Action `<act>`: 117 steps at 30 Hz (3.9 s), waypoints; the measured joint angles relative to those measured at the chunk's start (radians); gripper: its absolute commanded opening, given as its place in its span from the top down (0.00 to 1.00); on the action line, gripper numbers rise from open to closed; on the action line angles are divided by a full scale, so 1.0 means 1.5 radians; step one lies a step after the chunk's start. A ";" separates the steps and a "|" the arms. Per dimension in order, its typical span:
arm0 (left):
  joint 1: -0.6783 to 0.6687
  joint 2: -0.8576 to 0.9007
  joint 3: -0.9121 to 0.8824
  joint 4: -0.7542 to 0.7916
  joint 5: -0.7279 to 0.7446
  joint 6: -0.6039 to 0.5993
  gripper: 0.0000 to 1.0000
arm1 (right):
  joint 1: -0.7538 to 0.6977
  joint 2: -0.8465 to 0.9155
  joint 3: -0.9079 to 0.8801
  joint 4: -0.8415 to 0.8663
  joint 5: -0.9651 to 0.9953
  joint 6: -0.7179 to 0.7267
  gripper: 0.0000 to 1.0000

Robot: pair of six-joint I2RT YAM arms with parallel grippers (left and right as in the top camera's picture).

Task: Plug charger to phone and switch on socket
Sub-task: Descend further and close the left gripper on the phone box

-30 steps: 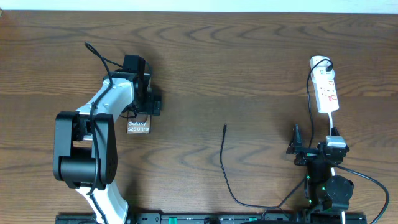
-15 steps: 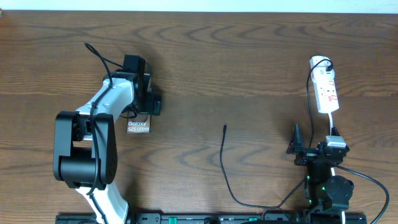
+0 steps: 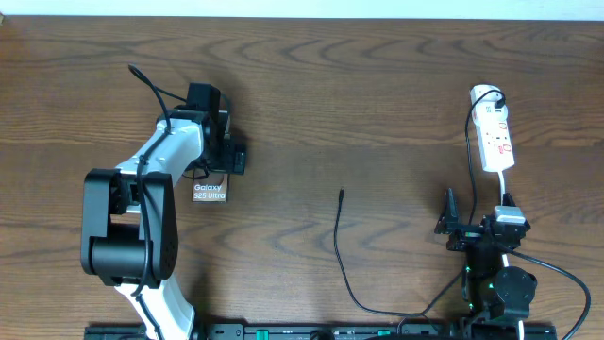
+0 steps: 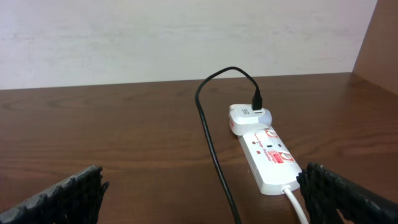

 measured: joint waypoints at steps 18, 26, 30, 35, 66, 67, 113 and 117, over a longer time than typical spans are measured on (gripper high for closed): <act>0.001 -0.005 -0.013 0.019 0.001 0.000 0.02 | 0.000 0.000 0.000 0.000 0.000 0.000 0.01; 0.001 -0.005 -0.013 0.019 0.002 0.000 0.02 | 0.000 0.000 0.000 0.000 0.000 0.000 0.01; 0.001 -0.005 -0.013 0.019 0.003 0.000 0.02 | 0.000 0.000 0.000 0.000 0.000 0.000 0.01; 0.001 -0.005 -0.013 0.020 0.003 0.000 0.02 | 0.000 0.000 0.000 0.000 0.000 0.000 0.01; 0.000 -0.005 -0.013 0.022 0.003 0.000 0.12 | 0.000 0.000 0.000 0.000 0.000 0.000 0.01; 0.000 -0.005 -0.013 0.021 0.003 0.000 0.12 | 0.000 0.000 0.000 0.000 0.000 0.000 0.01; 0.000 -0.007 -0.013 -0.022 0.003 0.000 0.13 | 0.000 0.000 0.000 0.000 0.000 0.000 0.01; 0.000 -0.007 -0.013 -0.022 0.004 0.000 0.13 | 0.000 0.000 0.000 0.000 0.000 0.000 0.01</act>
